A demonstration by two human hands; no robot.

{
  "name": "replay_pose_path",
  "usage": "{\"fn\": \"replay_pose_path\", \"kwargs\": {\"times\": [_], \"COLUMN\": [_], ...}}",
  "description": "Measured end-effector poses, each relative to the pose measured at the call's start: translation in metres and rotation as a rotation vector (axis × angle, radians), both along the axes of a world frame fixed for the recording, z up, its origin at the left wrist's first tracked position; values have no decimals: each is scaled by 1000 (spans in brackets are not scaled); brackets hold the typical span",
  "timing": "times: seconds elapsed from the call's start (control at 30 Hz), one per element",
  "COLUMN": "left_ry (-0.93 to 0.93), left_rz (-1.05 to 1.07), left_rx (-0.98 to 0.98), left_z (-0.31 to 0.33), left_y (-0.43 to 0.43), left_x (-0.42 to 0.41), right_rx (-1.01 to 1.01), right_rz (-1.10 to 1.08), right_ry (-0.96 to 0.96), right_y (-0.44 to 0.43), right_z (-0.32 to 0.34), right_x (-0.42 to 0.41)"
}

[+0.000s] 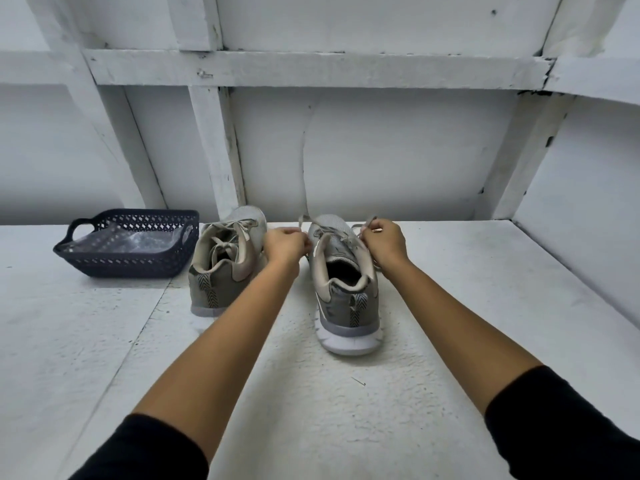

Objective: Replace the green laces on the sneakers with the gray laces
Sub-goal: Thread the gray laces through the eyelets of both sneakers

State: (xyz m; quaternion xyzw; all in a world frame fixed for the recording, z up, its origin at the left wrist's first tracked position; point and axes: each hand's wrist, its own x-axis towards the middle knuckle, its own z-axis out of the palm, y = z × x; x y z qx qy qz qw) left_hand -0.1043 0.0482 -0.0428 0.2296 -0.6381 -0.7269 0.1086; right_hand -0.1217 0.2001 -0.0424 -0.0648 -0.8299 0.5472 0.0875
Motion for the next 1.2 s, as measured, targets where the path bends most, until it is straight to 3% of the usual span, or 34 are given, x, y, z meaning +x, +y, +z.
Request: {"fn": "replay_pose_path", "kwargs": {"times": [0.2, 0.3, 0.63, 0.77, 1.03, 1.2], "left_ry": [44, 67, 122, 147, 124, 102], "left_rz": [141, 157, 118, 80, -48, -67], "left_rx": [-7, -16, 20, 44, 18, 6], "left_z": [-10, -6, -18, -14, -2, -7], "left_y": [17, 22, 26, 20, 11, 12], "left_x": [11, 20, 56, 57, 37, 28], "right_rx": [-150, -132, -91, -22, -303, -294], "right_rz": [-120, -129, -21, 89, 68, 66], "right_ry": [-26, -20, 119, 69, 21, 69], "right_y": [-7, -8, 3, 5, 4, 1], "right_z": [-13, -14, -17, -10, -7, 1], "right_x": [5, 11, 51, 50, 22, 1]}}
